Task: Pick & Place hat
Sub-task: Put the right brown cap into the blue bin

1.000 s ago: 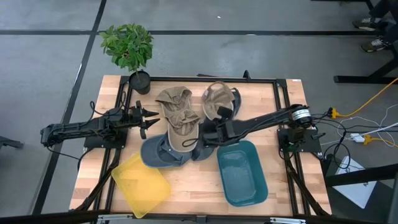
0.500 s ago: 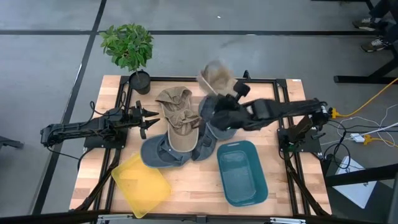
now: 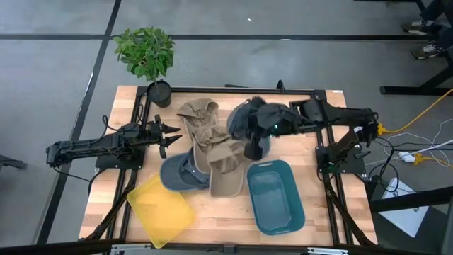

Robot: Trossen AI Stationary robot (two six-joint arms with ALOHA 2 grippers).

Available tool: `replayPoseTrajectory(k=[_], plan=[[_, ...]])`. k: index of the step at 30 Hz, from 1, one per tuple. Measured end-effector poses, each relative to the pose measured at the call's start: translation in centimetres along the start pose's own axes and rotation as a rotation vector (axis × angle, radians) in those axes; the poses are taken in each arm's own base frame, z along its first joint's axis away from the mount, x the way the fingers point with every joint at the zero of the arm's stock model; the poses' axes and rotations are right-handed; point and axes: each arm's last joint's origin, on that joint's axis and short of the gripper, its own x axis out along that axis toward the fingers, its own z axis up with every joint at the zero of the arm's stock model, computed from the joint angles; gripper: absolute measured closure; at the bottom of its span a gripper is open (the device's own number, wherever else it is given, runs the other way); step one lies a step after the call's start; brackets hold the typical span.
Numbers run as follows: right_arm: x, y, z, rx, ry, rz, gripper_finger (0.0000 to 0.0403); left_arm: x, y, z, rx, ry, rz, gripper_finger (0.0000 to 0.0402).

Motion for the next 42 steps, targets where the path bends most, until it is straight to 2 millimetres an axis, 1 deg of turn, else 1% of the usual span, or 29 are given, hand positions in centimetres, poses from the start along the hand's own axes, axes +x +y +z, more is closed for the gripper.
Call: replayPoseTrajectory(k=[5, 9, 13, 15, 20, 25, 29, 31, 34, 37, 38, 40, 42], plan=[[0.1, 0.0, -0.1, -0.015, 0.012, -0.004, 0.0402, 0.0, 0.0, 0.0, 0.000, 0.000, 0.000, 0.0270], [0.1, 0.4, -0.2, -0.048, 0.016, 0.043, 0.0402, 0.0, 0.0, 0.0, 0.000, 0.000, 0.000, 0.0270], [0.4, 1.5, -0.3, -0.070, 0.029, 0.118, 0.0403, 0.0, 0.0, 0.0, 0.000, 0.000, 0.000, 0.0270], [0.9, 2.5, -0.5, -0.063, 0.049, 0.152, 0.0397, 0.0, 0.0, 0.0, 0.000, 0.000, 0.000, 0.0270], [3.1, 5.6, -1.7, -0.077, 0.137, 0.200, 0.0380, 0.0, 0.0, 0.0, 0.000, 0.000, 0.000, 0.0270], [5.8, 8.8, -4.1, -0.137, 0.317, 0.209, 0.0377, 0.0, 0.0, 0.0, 0.000, 0.000, 0.000, 0.0270], [8.6, 11.1, -5.7, -0.157, 0.394, 0.207, 0.0376, 0.0, 0.0, 0.0, 0.000, 0.000, 0.000, 0.0270], [10.1, 12.0, -6.4, -0.162, 0.416, 0.204, 0.0375, 0.0, 0.0, 0.0, 0.000, 0.000, 0.000, 0.0270], [12.2, 12.8, -7.7, -0.186, 0.476, 0.188, 0.0375, 0.0, 0.0, 0.0, 0.000, 0.000, 0.000, 0.0270], [14.2, 12.9, -8.6, -0.204, 0.519, 0.163, 0.0375, 0.0, 0.0, 0.0, 0.000, 0.000, 0.000, 0.0270], [14.7, 12.9, -9.0, -0.241, 0.538, 0.177, 0.0375, 0.0, 0.0, 0.0, 0.000, 0.000, 0.000, 0.0270], [15.3, 13.0, -9.7, -0.298, 0.587, 0.213, 0.0375, 0.0, 0.0, 0.0, 0.000, 0.000, 0.000, 0.0270], [15.4, 13.1, -10.0, -0.317, 0.609, 0.214, 0.0375, 0.0, 0.0, 0.0, 0.000, 0.000, 0.000, 0.0270]])
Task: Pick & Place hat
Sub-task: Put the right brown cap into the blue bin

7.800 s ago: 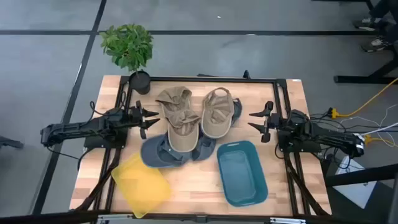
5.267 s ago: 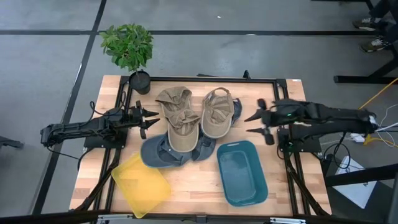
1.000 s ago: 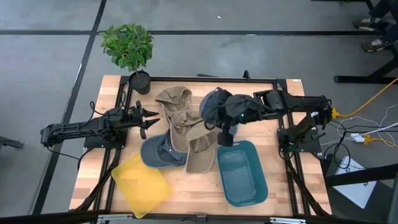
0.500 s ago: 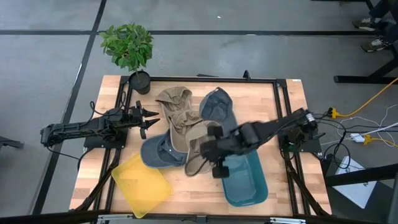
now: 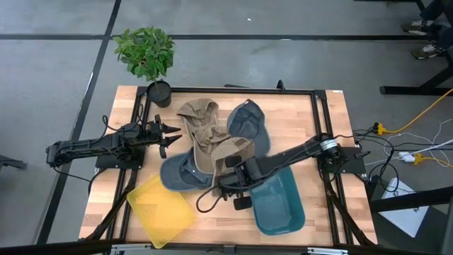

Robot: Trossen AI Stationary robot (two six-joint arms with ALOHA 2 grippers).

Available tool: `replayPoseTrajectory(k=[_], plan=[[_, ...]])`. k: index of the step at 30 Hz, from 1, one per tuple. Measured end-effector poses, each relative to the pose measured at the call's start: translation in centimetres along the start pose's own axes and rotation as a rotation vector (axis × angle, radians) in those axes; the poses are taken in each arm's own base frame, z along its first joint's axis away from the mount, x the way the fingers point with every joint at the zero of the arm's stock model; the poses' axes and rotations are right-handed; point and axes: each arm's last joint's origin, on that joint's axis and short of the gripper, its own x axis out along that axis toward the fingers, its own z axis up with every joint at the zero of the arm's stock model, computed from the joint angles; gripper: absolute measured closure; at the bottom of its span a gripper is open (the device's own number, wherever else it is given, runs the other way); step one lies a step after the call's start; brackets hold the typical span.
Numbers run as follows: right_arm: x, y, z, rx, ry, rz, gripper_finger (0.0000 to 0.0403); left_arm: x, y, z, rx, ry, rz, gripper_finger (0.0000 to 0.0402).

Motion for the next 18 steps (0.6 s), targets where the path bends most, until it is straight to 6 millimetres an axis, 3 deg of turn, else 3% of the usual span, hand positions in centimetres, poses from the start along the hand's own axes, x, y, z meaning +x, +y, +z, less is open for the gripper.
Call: replayPoseTrajectory(k=[7, 12, 18], plan=[[0.0, -0.6, 0.2, -0.028, -0.021, -0.140, 0.0375, 0.0, 0.0, 0.0, 0.000, 0.000, 0.000, 0.0270], [0.1, -1.4, 0.8, -0.012, -0.074, -0.148, 0.0368, 0.0, 0.0, 0.0, 0.000, 0.000, 0.000, 0.0270], [0.5, -1.9, 0.9, -0.041, -0.091, -0.136, 0.0292, 0.0, 0.0, 0.0, 0.000, 0.000, 0.000, 0.0270]])
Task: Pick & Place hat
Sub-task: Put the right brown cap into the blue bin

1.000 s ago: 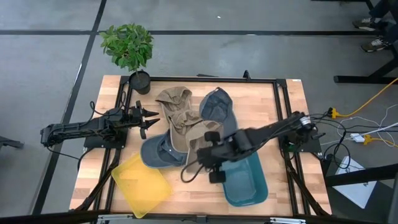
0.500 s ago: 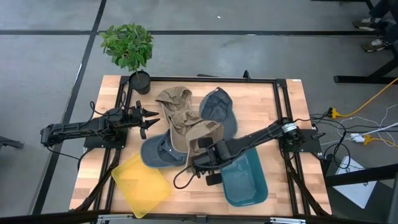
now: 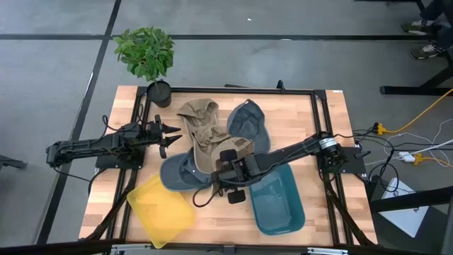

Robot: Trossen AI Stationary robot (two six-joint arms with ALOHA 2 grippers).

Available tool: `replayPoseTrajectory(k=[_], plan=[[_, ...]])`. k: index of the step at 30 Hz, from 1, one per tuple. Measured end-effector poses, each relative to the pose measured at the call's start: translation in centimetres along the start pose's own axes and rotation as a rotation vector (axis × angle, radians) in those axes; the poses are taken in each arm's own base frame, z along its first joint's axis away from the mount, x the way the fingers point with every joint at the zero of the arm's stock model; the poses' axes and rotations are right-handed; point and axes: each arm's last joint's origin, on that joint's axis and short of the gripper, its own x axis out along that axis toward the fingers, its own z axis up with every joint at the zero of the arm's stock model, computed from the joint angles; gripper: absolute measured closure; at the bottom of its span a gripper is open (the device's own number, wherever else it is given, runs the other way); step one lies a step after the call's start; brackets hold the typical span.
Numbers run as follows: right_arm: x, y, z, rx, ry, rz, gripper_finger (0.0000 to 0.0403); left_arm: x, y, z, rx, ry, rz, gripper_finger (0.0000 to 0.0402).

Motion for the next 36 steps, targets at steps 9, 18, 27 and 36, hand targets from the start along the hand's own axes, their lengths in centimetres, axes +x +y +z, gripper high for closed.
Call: replayPoseTrajectory(k=[9, 18, 27, 36], plan=[[3.3, 1.1, -0.5, -0.563, -0.059, -0.063, 0.0182, 0.0, 0.0, 0.0, 0.000, 0.000, 0.000, 0.0270], [3.0, 1.9, 0.3, -0.841, -0.083, -0.232, 0.0176, 0.0, 0.0, 0.0, 0.000, 0.000, 0.000, 0.0270], [4.5, 2.6, 0.2, -1.041, -0.052, -0.221, 0.0183, 0.0, 0.0, 0.0, 0.000, 0.000, 0.000, 0.0270], [6.0, 1.9, 0.4, -1.006, -0.046, -0.229, 0.0281, 0.0, 0.0, 0.0, 0.000, 0.000, 0.000, 0.0270]])
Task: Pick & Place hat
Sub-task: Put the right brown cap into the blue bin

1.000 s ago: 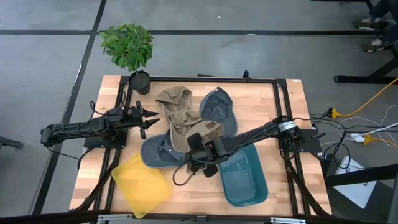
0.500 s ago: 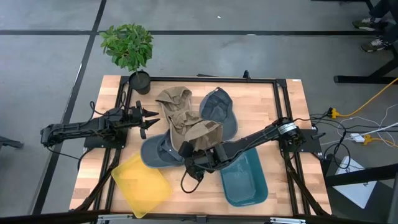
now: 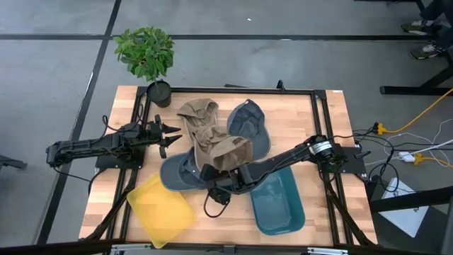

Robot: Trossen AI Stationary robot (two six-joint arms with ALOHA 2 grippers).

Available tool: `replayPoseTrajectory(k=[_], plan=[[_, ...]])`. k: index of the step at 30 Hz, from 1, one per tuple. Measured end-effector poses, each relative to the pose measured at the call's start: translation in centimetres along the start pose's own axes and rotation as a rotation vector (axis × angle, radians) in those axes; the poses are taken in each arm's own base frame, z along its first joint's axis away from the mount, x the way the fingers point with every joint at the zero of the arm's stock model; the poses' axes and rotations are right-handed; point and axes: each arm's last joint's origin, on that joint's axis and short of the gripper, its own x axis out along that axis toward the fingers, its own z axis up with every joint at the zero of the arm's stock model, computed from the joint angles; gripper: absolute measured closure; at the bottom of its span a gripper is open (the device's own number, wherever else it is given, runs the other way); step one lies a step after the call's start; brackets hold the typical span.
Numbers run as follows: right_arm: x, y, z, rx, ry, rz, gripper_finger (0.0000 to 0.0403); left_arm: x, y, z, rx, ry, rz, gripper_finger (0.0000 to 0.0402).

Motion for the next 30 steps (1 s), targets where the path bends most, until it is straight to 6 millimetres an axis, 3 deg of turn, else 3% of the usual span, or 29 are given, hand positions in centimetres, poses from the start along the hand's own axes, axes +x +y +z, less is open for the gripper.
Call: replayPoseTrajectory(k=[5, 12, 21, 30], plan=[[-0.6, -0.4, -0.3, 0.057, 0.087, -0.026, 0.0384, 0.0, 0.0, 0.0, 0.000, 0.000, 0.000, 0.0270], [-3.0, -2.4, -0.4, 0.162, 0.120, -0.061, 0.0387, 0.0, 0.0, 0.0, 0.000, 0.000, 0.000, 0.0270], [-11.8, -6.7, -0.9, 0.386, 0.057, -0.142, 0.0387, 0.0, 0.0, 0.0, 0.000, 0.000, 0.000, 0.0270], [-19.5, -7.7, -3.8, 0.657, -0.155, -0.218, 0.0387, 0.0, 0.0, 0.1, -0.005, -0.011, 0.000, 0.0270]])
